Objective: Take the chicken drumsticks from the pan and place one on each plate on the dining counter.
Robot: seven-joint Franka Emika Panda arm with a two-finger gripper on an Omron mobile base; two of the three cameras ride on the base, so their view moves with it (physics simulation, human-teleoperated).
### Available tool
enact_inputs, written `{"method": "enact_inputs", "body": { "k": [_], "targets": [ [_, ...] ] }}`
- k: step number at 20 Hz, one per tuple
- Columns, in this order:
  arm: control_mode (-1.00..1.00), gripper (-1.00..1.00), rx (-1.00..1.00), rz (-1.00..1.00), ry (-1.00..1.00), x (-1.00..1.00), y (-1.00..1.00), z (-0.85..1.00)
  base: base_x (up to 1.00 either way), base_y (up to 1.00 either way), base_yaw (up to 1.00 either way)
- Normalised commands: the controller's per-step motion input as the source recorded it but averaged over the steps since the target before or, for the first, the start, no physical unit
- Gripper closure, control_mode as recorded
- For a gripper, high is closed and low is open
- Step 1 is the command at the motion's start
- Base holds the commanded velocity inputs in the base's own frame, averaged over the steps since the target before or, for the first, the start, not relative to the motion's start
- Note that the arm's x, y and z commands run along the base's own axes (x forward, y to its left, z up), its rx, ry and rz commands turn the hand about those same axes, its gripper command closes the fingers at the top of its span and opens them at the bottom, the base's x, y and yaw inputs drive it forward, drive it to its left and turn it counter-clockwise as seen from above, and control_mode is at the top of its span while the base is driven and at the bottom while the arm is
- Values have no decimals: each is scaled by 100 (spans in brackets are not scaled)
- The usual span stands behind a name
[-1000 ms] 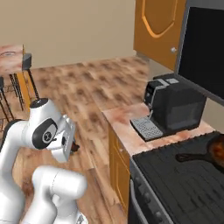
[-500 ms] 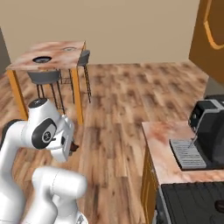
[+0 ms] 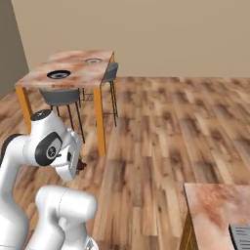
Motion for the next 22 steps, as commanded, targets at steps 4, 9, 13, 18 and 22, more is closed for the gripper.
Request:
{"method": "enact_inputs", "body": {
  "k": [4, 9, 13, 18, 22],
  "targets": [
    [100, 100, 0, 0, 0, 0, 0, 0, 89, 72, 15],
    [100, 100, 0, 0, 0, 0, 0, 0, 85, 88, 14],
    [100, 100, 0, 0, 0, 0, 0, 0, 85, 84, 13],
    [100, 100, 0, 0, 0, 0, 0, 0, 79, 53, 10],
    [100, 100, 0, 0, 0, 0, 0, 0, 67, 41, 6]
  ]
}}
